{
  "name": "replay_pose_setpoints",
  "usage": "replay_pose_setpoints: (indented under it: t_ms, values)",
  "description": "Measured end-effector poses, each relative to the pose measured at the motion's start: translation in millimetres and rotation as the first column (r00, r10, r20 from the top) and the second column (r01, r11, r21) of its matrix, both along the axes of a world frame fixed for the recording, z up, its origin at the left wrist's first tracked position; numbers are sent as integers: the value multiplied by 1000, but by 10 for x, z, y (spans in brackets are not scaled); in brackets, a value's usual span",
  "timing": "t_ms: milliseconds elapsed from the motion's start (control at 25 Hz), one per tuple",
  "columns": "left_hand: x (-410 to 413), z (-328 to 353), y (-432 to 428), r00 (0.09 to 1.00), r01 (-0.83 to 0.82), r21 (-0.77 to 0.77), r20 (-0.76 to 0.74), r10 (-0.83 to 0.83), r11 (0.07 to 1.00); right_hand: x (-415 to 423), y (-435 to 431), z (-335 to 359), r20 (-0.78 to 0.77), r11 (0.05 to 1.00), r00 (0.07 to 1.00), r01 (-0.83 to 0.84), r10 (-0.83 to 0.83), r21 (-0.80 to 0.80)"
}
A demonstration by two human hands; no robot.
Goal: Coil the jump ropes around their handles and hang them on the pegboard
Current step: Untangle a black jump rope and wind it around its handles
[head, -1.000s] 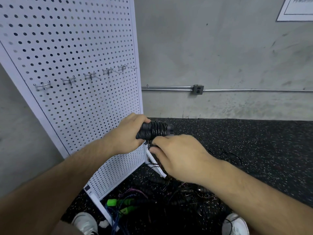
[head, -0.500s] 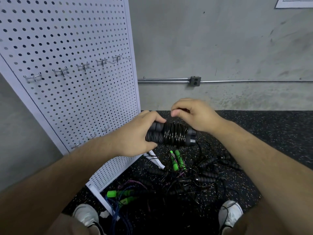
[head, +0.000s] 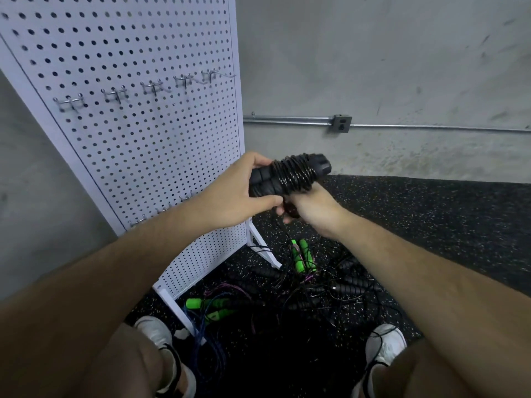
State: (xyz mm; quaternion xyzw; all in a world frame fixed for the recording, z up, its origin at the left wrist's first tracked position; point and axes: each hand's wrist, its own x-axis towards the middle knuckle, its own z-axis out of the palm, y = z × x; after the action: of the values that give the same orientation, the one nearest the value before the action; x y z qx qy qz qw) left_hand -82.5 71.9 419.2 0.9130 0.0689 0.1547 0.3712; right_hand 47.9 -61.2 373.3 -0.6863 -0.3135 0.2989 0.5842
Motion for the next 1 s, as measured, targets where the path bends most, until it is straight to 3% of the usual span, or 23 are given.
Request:
replay_pose_setpoints:
  t_ms: [120, 200, 280, 400, 480, 560, 640, 760, 880, 920, 1000]
  values:
    - [61, -154, 120, 996, -90, 69, 2, 90, 994, -252, 117, -85, 215, 995, 976, 62, -44, -75]
    - [93, -209, 142, 990, -136, 77, -13, 138, 988, -332, 170, -62, 480, 986, 875, 130, -67, -100]
    - [105, -218, 96, 987, -158, 38, -20, 158, 987, -363, 191, -55, 648, 975, 752, 212, -119, -66]
    - [94, -152, -15, 987, -159, -2, 14, 159, 987, -420, 196, -26, 700, 953, 664, 292, -262, 80]
    - [85, -119, -44, 986, -155, -139, 37, 161, 978, -465, 171, 39, 672, 941, 670, 312, -314, 129]
    - [50, -98, -60, 983, -167, -265, 34, 182, 950, -503, 109, 88, 658, 958, 703, 264, -270, 112]
    - [-8, -121, -71, 980, -170, -370, 36, 197, 913, -530, 34, 93, 724, 978, 660, 176, -200, 110]
    - [-116, -172, -111, 969, -188, -579, 22, 246, 794, -517, -35, 64, 864, 991, 487, 32, -131, 133]
    - [-145, -180, -86, 949, -152, -777, 59, 310, 611, -430, -63, 70, 962, 980, 234, -107, -138, 166]
    - [-148, -156, -76, 942, -114, -830, 83, 324, 546, -422, -67, 80, 969, 976, 200, -133, -142, 171]
    - [-145, -100, -66, 938, -36, -904, 116, 326, 426, -447, -66, 105, 966, 974, 223, -152, -129, 165]
